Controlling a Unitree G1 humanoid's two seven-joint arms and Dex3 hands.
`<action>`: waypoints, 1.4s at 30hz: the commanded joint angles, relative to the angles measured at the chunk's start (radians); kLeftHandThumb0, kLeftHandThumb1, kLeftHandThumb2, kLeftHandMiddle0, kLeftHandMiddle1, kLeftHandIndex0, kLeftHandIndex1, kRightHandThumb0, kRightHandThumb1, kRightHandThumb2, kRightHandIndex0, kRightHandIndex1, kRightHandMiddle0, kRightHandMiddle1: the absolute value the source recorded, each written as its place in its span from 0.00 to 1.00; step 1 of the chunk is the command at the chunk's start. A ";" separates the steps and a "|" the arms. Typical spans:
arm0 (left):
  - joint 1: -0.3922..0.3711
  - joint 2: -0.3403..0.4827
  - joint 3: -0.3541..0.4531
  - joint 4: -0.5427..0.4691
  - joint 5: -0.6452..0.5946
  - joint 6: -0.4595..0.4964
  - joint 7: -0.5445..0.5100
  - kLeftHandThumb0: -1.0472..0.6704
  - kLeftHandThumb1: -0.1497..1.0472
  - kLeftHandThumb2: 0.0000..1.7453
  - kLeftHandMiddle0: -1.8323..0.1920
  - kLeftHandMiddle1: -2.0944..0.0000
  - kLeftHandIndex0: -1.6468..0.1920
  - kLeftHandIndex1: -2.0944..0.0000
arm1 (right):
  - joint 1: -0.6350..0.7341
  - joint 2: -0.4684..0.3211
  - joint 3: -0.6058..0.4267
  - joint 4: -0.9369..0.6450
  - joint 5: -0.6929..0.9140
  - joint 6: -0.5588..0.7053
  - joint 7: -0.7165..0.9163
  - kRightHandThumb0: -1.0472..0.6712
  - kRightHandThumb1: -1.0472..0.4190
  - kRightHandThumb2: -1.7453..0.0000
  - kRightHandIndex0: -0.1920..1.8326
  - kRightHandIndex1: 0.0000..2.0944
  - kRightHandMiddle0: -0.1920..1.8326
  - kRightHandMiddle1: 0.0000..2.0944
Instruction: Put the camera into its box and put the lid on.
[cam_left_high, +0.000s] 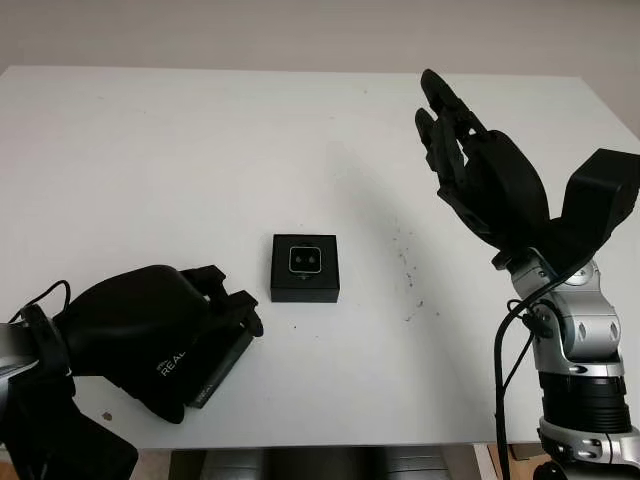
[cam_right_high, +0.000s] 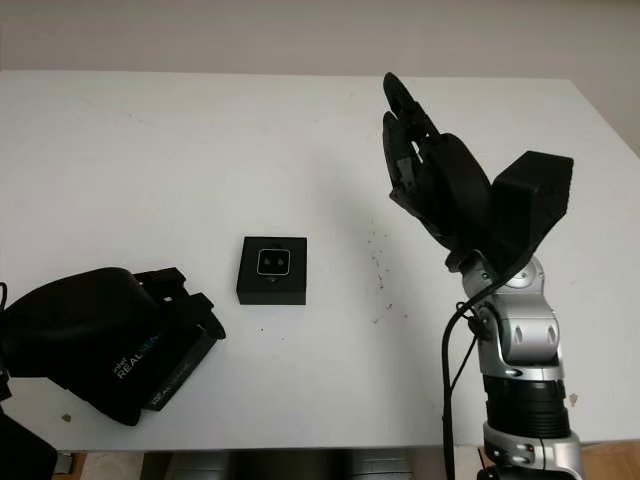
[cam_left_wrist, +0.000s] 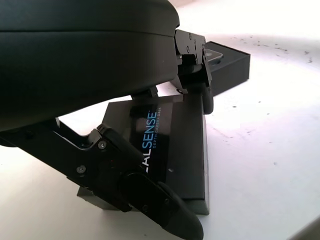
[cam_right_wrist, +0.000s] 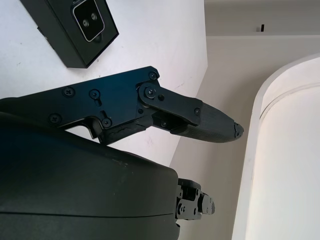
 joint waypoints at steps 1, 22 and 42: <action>0.018 -0.006 0.007 0.000 0.049 -0.010 0.021 0.34 0.97 0.03 0.73 0.00 0.83 0.00 | 0.007 -0.010 0.005 -0.028 -0.005 0.007 -0.001 0.26 0.00 0.57 0.01 0.02 0.04 0.01; -0.400 -0.166 -0.105 -0.083 0.023 0.546 -0.097 0.40 1.00 0.13 0.47 0.00 0.67 0.00 | 0.007 0.062 0.073 0.003 -0.052 -0.010 -0.044 0.25 0.00 0.63 0.00 0.01 0.01 0.01; -0.755 -0.321 -0.348 0.099 0.090 0.882 -0.317 0.42 1.00 0.11 0.58 0.15 0.72 0.21 | -0.028 0.082 0.116 0.054 -0.085 0.035 -0.049 0.23 0.00 0.69 0.01 0.02 0.03 0.02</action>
